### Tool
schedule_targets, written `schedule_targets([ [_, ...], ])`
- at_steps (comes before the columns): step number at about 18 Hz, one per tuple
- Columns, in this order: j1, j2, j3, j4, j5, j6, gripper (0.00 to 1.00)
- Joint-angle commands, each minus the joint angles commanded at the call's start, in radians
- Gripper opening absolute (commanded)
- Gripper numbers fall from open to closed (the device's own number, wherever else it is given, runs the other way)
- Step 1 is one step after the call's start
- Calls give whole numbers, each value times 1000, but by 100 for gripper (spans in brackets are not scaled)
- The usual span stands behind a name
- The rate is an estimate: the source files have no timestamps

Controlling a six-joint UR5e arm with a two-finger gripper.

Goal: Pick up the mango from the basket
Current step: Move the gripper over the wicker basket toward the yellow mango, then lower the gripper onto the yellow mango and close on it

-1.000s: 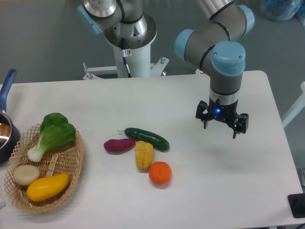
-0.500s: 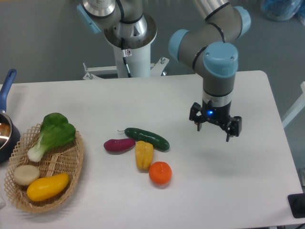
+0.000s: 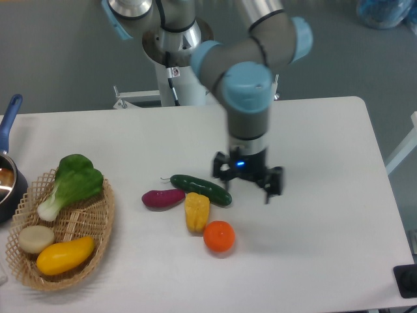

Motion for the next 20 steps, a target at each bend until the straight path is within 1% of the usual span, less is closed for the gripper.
schedule_targets([
  [3,-103,-12,3,2,-3,-81,100],
  [5,-189,-31,8,6,3,-144,100],
  [8,-270,-58,24,54,3,-163,100],
  [10,-319,-92,61,67,3,-163,100],
  [11,-338,-116,89,71,3,-163,100],
  [13,-379,-173,135,97,5,-164,100],
  [15,-394,-234,184,118,5,-163,100],
  [16,-402,-264,207,118,3,-163,100],
  [18,-411,-293,219,120,0,-155,100],
  [20,-428,-290,218,120,-18,-166,100],
])
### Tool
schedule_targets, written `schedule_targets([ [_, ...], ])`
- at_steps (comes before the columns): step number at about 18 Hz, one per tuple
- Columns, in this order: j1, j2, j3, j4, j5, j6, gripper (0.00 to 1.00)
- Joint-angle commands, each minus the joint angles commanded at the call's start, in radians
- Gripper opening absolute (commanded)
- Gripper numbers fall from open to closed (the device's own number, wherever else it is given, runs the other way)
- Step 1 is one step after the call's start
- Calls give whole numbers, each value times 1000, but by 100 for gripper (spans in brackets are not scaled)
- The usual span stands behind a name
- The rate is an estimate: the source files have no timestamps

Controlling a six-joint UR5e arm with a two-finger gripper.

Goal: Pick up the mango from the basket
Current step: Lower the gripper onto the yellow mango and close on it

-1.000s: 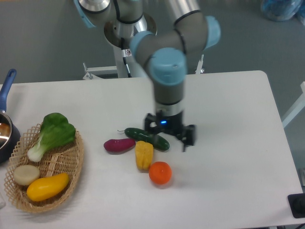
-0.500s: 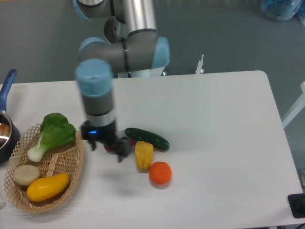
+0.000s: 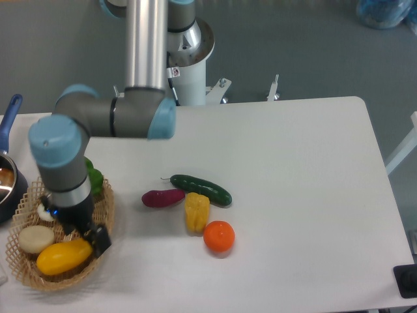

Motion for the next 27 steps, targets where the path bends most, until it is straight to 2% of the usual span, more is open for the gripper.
schedule_targets([
  [3,-15,18,-21,-2,-14,-28,100],
  [9,-15,8,-34,-3,-12,-18,100],
  [13,-17,-35,-29,0,-8,-15,100],
  [19,-19,-44,-34,-3,-9,-15,100],
  [27,-19,-93,-6,-2,-8,-15,100],
])
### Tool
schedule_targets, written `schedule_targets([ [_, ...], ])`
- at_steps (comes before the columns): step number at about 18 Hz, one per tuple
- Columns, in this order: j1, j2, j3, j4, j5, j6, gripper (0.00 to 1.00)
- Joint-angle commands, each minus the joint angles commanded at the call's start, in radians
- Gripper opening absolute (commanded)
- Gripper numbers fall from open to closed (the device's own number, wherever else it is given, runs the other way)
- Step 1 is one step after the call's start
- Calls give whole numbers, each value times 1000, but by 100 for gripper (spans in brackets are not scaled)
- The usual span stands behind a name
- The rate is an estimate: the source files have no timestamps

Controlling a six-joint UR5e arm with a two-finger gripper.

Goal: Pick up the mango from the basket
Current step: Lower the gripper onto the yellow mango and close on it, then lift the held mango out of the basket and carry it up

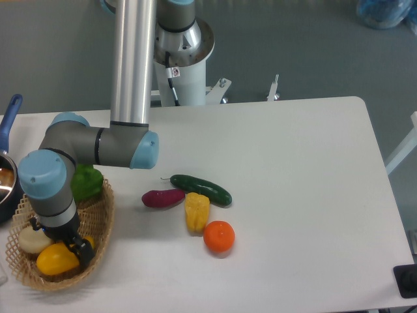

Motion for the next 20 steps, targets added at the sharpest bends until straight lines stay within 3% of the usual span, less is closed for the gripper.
schedule_targets([
  [2,0,-8,0,0,2,0,99],
  [3,0,-8,0,0,0,0,88],
  [4,0,-6,3,0,0,-2,68],
  [6,0,-5,3,0,-2,-2,37],
  [7,0,-5,3,0,-3,-5,26],
  [10,2,23,-5,0,-8,-14,25],
  [13,17,89,-15,-2,-49,-34,25],
  [17,110,231,-43,-9,-199,-43,26],
  [20,191,291,-72,-11,-261,-44,26],
])
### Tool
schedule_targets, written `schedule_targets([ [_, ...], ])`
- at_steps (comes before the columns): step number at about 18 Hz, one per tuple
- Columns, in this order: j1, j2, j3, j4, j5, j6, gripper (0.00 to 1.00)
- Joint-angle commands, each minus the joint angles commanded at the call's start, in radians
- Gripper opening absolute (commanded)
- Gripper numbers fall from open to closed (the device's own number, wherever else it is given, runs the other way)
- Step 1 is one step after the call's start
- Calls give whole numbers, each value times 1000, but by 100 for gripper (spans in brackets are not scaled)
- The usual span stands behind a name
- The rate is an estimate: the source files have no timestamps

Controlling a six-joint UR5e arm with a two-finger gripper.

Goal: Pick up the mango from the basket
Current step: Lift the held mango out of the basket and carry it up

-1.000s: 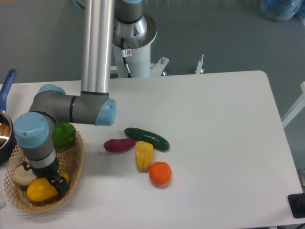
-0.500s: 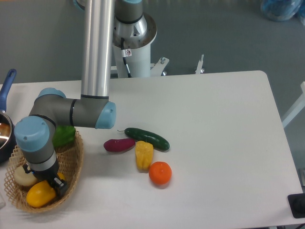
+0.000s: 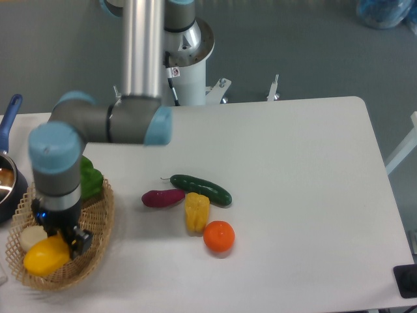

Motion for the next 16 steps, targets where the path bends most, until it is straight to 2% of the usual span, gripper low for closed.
schedule_targets([
  [7,196,48,-17,-17,29,41,27],
  [10,350,43,-20,-40,32,229,27],
  [16,593,22,-22,-38,60,550,30],
])
